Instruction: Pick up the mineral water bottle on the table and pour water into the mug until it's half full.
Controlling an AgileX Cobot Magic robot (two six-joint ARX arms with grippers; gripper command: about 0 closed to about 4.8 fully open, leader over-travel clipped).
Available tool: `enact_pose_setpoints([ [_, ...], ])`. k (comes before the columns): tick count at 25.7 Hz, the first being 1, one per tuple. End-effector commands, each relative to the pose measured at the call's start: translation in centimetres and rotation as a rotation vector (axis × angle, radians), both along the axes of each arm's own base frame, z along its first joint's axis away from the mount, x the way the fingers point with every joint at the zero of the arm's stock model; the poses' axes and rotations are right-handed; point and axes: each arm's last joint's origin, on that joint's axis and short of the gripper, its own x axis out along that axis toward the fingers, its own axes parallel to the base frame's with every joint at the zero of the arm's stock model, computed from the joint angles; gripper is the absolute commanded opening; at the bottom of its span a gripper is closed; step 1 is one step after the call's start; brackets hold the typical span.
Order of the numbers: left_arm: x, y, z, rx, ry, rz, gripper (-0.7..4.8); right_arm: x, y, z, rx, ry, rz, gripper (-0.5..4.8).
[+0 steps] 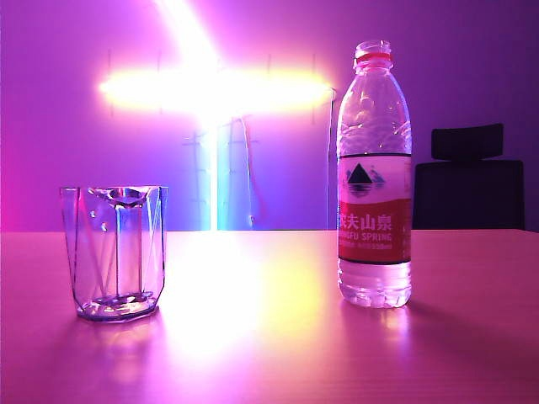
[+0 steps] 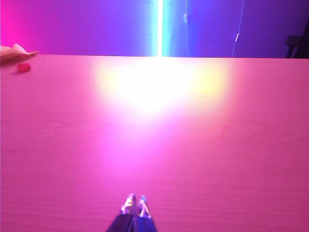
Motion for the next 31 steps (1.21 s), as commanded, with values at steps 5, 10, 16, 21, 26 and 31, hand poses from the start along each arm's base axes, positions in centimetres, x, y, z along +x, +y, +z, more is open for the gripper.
enact_pose_setpoints([
  [5,0.0,0.0,0.2,-0.003,-0.007,0.0,-0.02,0.0,0.0,-0.1,-0.003,0.003,0.014,-0.08],
  [10,0.0,0.0,0.2,-0.003,-0.007,-0.004,-0.02,0.0,0.1,-0.1,0.001,0.0,0.016,-0.08],
  [16,-0.4,-2.8,0.2,0.0,-0.007,-0.252,-0.02,0.0,0.7,0.2,0.286,-0.016,0.258,-0.04],
  [21,-1.8,-5.8,0.1,0.001,0.007,-0.62,-0.02,-0.2,1.5,0.2,0.374,0.032,0.482,0.25],
  [26,-2.4,-7.1,-0.6,0.03,0.088,-0.785,-0.02,-0.6,2.3,1.6,0.401,0.06,0.553,0.27],
  [31,-2.3,-7.3,-1.0,0.047,0.132,-0.8,-0.02,-0.7,3.2,3.5,0.278,0.128,0.585,1.21],
])
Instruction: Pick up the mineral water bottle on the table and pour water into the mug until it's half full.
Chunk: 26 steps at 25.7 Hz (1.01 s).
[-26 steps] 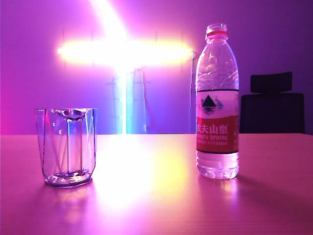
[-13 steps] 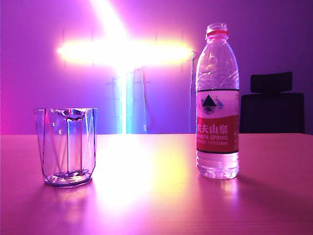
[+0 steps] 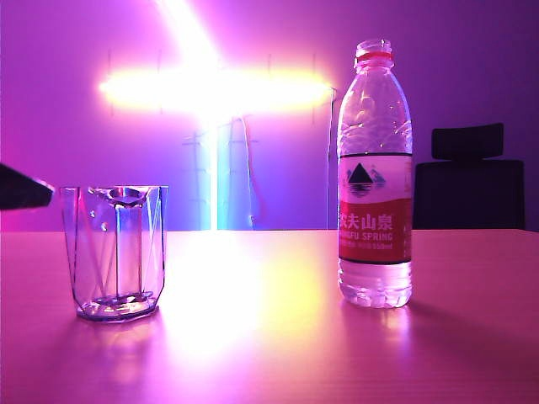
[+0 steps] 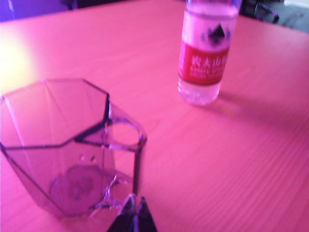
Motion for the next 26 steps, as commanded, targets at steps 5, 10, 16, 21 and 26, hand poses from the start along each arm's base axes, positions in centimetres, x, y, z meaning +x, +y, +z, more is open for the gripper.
enact_pose_setpoints([
  [5,0.0,0.0,0.2,-0.011,-0.006,-0.003,-0.02,2.9,3.6,-1.2,-0.269,0.135,0.145,4.79],
  [10,0.0,0.0,0.2,-0.012,-0.007,-0.003,-0.02,6.4,6.6,-2.8,-0.371,0.066,0.103,4.79],
  [16,0.0,0.0,0.2,-0.013,-0.007,-0.005,-0.02,9.1,8.1,-5.5,-0.35,0.04,0.1,4.79],
  [21,0.0,0.0,0.2,-0.014,-0.008,-0.005,-0.02,10.2,8.8,-7.0,-0.326,0.017,0.106,4.79],
  [26,0.0,0.0,0.2,-0.014,-0.008,-0.005,-0.02,11.9,9.7,-7.7,-0.275,0.021,0.113,4.79],
])
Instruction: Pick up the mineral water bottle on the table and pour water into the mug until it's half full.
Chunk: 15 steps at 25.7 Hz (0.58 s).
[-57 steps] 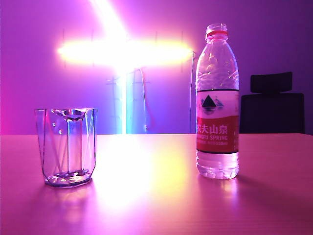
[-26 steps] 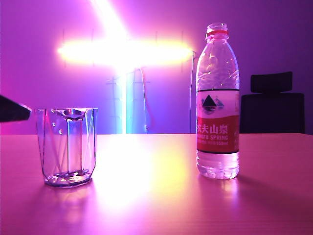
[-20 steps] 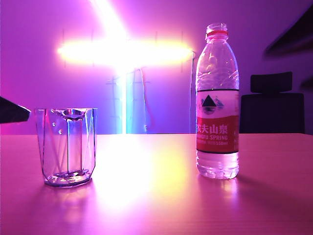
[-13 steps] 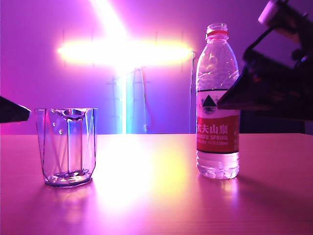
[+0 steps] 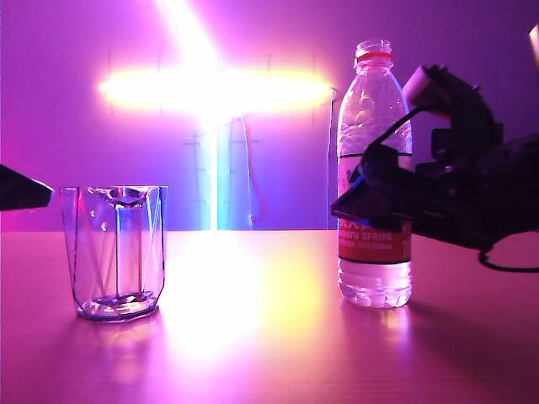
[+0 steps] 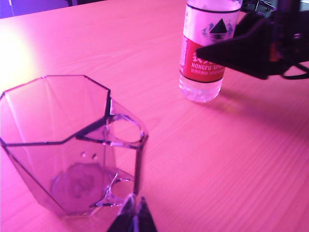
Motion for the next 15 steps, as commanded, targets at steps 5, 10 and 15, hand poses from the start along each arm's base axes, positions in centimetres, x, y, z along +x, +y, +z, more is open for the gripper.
enact_pose_setpoints([
  [5,0.01,-0.02,0.26,-0.014,-0.009,-0.004,-0.02,0.9,0.72,0.32,0.041,-0.039,0.044,4.79],
  [10,0.01,-0.02,0.27,-0.015,-0.01,-0.004,-0.02,0.9,0.72,0.37,0.043,-0.043,0.044,2.92],
  [15,-0.03,0.1,0.47,-0.032,-0.027,0.0,-0.02,0.91,0.72,0.52,0.049,-0.056,0.044,2.34],
])
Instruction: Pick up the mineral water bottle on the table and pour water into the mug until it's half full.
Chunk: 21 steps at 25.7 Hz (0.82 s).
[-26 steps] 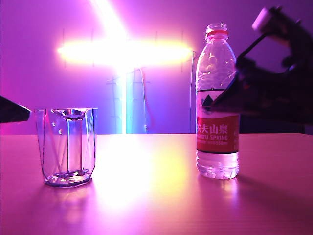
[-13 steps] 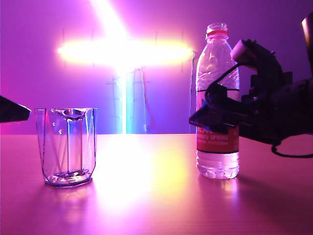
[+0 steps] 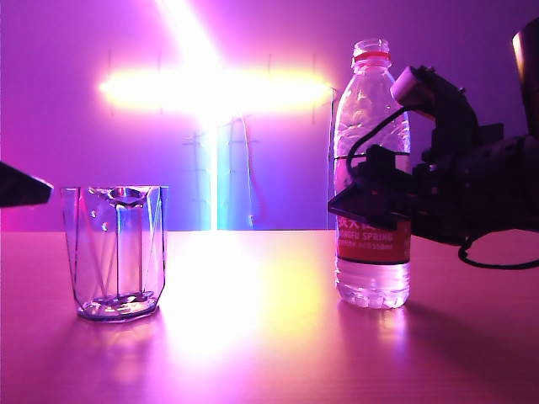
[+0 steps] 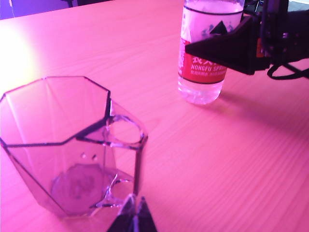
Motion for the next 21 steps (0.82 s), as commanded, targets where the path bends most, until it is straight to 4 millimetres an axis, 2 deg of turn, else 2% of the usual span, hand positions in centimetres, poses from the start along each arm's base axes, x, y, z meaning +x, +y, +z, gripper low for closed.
enact_pose_setpoints([
  [1,0.0,0.2,0.5,-0.033,-0.028,0.008,-0.02,0.0,0.1,0.5,0.024,-0.038,0.01,2.24],
  [6,0.6,1.1,0.7,-0.051,-0.053,0.117,-0.02,-0.3,0.4,1.3,0.03,-0.109,0.14,2.22],
  [10,0.9,2.0,1.2,-0.086,-0.102,0.207,-0.02,-0.3,0.9,2.5,-0.019,-0.132,0.177,2.18],
  [12,0.9,2.0,1.3,-0.093,-0.111,0.209,-0.02,0.2,1.7,3.5,-0.118,-0.122,0.216,2.18],
  [16,0.9,2.0,1.2,-0.089,-0.105,0.205,-0.02,1.4,4.7,6.3,-0.428,-0.109,0.302,2.19],
  [21,0.9,2.0,1.2,-0.089,-0.105,0.205,-0.02,2.0,6.9,8.1,-0.623,-0.151,0.322,2.19],
])
